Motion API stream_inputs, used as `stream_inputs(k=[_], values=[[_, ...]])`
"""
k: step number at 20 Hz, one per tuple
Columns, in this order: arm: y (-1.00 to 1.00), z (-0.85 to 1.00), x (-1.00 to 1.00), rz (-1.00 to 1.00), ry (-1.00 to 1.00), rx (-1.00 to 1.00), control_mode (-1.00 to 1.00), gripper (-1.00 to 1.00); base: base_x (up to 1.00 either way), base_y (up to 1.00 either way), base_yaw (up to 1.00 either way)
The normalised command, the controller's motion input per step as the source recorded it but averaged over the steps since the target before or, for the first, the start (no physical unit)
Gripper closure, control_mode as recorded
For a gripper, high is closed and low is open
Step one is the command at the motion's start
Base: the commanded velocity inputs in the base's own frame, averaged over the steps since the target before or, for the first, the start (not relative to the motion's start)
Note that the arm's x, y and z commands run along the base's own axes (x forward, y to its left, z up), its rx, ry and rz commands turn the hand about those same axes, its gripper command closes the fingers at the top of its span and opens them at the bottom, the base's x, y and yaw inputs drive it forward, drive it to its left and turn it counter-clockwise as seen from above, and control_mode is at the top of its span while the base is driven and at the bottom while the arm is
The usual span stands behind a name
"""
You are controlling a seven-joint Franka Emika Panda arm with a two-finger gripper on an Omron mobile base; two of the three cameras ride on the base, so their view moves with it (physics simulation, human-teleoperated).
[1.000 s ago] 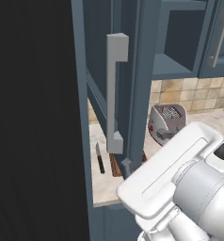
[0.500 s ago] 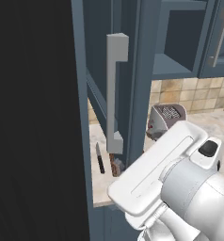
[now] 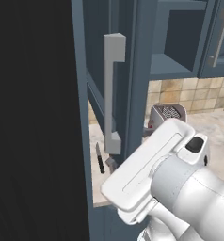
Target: Pick the bread, place it on the cutting board, pick the jam, place it on the counter, and close the cabinet.
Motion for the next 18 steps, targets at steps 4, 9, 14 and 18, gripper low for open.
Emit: stream_inputs(k=[4,9,14,18], values=[[0.06,-0.23,0.21,0.02,-0.10,0.01,-1.00,-1.00,0.00,0.00,0.00],[-0.04,-0.05,0.05,0.00,-0.20,0.06,-1.00,-1.00,0.00,0.00,0.00],[-0.18,0.00,0.18,0.00,-0.24,0.10,-1.00,-1.00,0.00,0.00,0.00],[-0.15,-0.02,0.35,0.00,-0.23,0.10,-1.00,-1.00,0.00,0.00,0.00]])
